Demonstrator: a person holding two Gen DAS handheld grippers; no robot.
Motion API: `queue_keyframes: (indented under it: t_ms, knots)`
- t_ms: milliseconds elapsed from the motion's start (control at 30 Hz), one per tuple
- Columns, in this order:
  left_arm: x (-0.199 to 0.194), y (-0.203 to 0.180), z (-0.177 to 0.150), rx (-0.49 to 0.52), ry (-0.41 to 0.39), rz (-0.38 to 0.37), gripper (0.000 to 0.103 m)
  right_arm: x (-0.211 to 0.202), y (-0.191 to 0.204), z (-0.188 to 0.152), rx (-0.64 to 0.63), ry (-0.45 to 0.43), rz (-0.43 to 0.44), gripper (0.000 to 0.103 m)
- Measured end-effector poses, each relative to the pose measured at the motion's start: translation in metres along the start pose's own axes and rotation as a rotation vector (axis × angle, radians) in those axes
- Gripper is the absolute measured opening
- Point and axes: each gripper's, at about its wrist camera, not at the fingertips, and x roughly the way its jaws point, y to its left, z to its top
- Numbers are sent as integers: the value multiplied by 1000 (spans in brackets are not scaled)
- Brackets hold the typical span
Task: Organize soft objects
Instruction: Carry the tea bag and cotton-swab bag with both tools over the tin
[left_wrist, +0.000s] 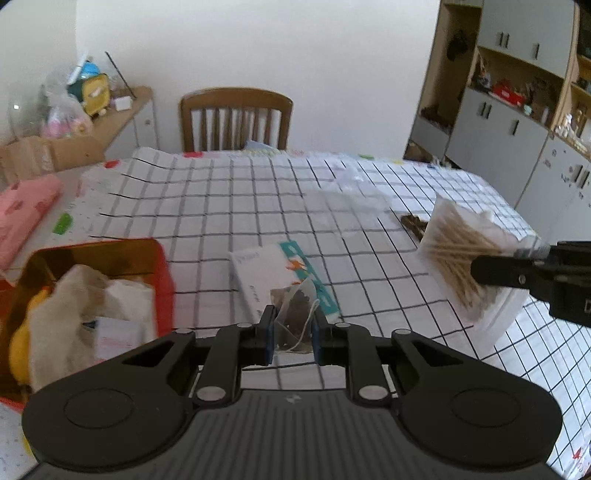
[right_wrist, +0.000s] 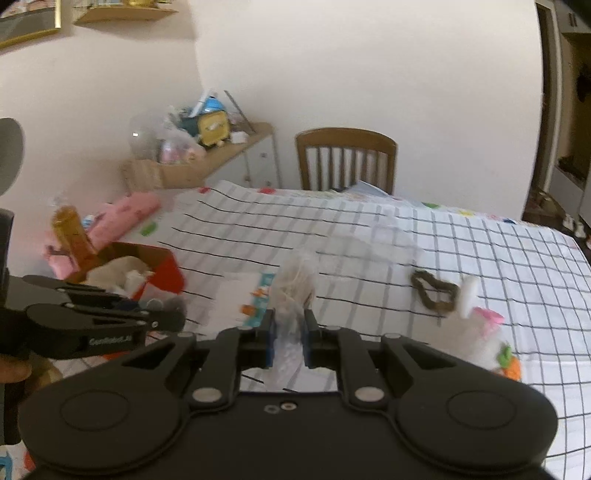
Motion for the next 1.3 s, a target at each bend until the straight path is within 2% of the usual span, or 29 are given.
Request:
queue_keyframes:
  t_ms: [367,733,967,1300]
  knots:
    - [-46,43,-1,-61,-60,75,19,-1,61,16,-71,-26,126,13]
    - [-72,86,-11,-106,-70,160,19,23,111,34,-131,-26,207,13]
    - [-78,116,-13,-139,-67,213,19,46,135,45,-145,-1,249,13]
    - [-62,158,-17,-176,-16,272,19,91,161,53,-147,60,287,13]
